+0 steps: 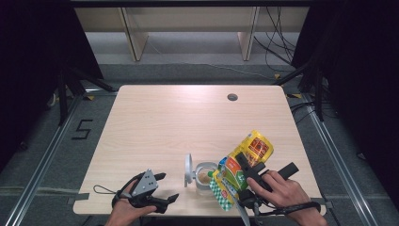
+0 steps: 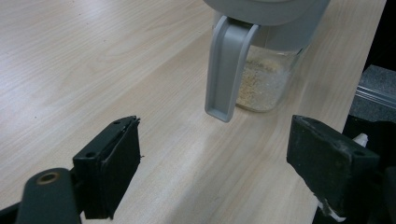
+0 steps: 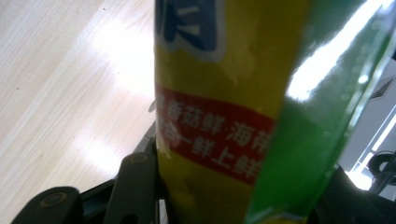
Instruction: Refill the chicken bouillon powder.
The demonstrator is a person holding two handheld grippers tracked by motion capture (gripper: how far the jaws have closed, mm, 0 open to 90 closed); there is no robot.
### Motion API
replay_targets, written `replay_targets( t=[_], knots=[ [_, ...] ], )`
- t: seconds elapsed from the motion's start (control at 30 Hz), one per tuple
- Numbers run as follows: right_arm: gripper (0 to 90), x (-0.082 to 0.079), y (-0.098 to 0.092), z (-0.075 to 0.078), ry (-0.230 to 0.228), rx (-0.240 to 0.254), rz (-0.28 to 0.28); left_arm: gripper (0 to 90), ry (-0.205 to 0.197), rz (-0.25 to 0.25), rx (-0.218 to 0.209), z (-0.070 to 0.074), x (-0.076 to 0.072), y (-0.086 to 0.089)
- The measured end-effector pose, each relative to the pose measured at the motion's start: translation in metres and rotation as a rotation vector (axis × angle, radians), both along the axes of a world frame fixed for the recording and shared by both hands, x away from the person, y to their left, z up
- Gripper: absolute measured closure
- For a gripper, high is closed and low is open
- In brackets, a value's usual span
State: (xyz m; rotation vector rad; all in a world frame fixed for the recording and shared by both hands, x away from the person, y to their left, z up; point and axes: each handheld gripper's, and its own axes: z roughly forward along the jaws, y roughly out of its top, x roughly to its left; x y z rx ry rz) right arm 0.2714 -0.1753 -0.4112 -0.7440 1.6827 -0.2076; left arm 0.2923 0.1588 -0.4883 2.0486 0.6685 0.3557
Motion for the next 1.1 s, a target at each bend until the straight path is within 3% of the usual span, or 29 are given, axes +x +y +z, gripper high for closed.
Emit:
replay_targets(
  t=[0.07, 0.13, 0.17, 0.23, 0.27, 0.3, 0.33, 0.4, 0.43, 0.5, 0.7, 0.77, 0.87, 0.93, 1.03, 1.07, 1.1],
  knots=[
    [57.7, -0.0001, -0.0006, 0.0003, -0.008, 0.002, 0.001, 16.8, 0.013, 0.012, -0.045, -0.0010, -0.0014, -0.0025],
    [57.7, -0.0001, -0.0014, 0.0014, -0.007, -0.001, -0.002, 16.8, -0.001, 0.003, -0.006, -0.0003, -0.0002, -0.0005],
    [57.7, 0.0000, -0.0012, 0.0022, -0.006, -0.010, -0.001, 16.8, 0.006, 0.008, -0.034, -0.0008, -0.0011, -0.0020],
    [57.7, 0.0002, -0.0016, 0.0017, -0.008, 0.000, -0.004, 16.8, 0.010, 0.006, -0.032, -0.0006, -0.0009, -0.0017],
    [57.7, 0.0001, -0.0021, 0.0012, -0.007, 0.000, -0.007, 16.8, 0.000, 0.001, 0.003, 0.0003, 0.0000, 0.0001],
    [57.7, 0.0003, -0.0021, 0.0012, -0.007, 0.000, -0.005, 16.8, 0.000, 0.001, 0.003, 0.0003, 0.0000, 0.0001],
    [57.7, 0.0004, -0.0020, 0.0009, -0.007, 0.000, -0.006, 16.8, 0.014, 0.011, -0.045, -0.0010, -0.0013, -0.0025],
    [57.7, 0.0004, -0.0017, 0.0006, -0.005, -0.001, -0.005, 16.8, 0.000, 0.000, 0.000, 0.0000, 0.0000, 0.0000],
    [57.7, 0.0004, -0.0017, 0.0006, -0.005, -0.001, -0.005, 16.8, 0.000, 0.000, 0.000, 0.0000, 0.0000, 0.0000],
    [57.7, 0.0006, -0.0012, 0.0004, -0.003, 0.001, -0.003, 16.8, 0.014, 0.011, -0.043, -0.0010, -0.0013, -0.0024],
    [57.7, 0.0002, -0.0015, 0.0006, -0.007, -0.001, -0.003, 16.8, 0.014, 0.011, -0.046, -0.0011, -0.0014, -0.0025],
    [57.7, 0.0002, -0.0018, 0.0008, -0.004, -0.002, -0.003, 16.8, 0.000, 0.000, 0.001, 0.0000, 0.0001, 0.0000],
    [57.7, 0.0005, -0.0019, 0.0003, -0.001, -0.001, -0.009, 16.8, 0.000, 0.004, 0.002, 0.0004, -0.0003, 0.0000],
    [57.7, 0.0010, -0.0020, 0.0005, 0.001, -0.002, -0.005, 16.8, 0.013, 0.007, -0.034, -0.0007, -0.0009, -0.0017],
    [57.7, 0.0011, -0.0022, 0.0003, -0.001, -0.004, -0.007, 16.8, 0.014, 0.011, -0.046, -0.0010, -0.0013, -0.0025],
    [57.7, 0.0010, -0.0023, 0.0004, 0.001, -0.004, -0.007, 16.8, 0.003, 0.007, -0.016, 0.0001, -0.0008, -0.0008],
    [57.8, 0.0008, -0.0026, 0.0006, 0.002, -0.002, -0.007, 16.8, 0.006, 0.007, -0.027, -0.0002, -0.0009, -0.0013]
  ],
)
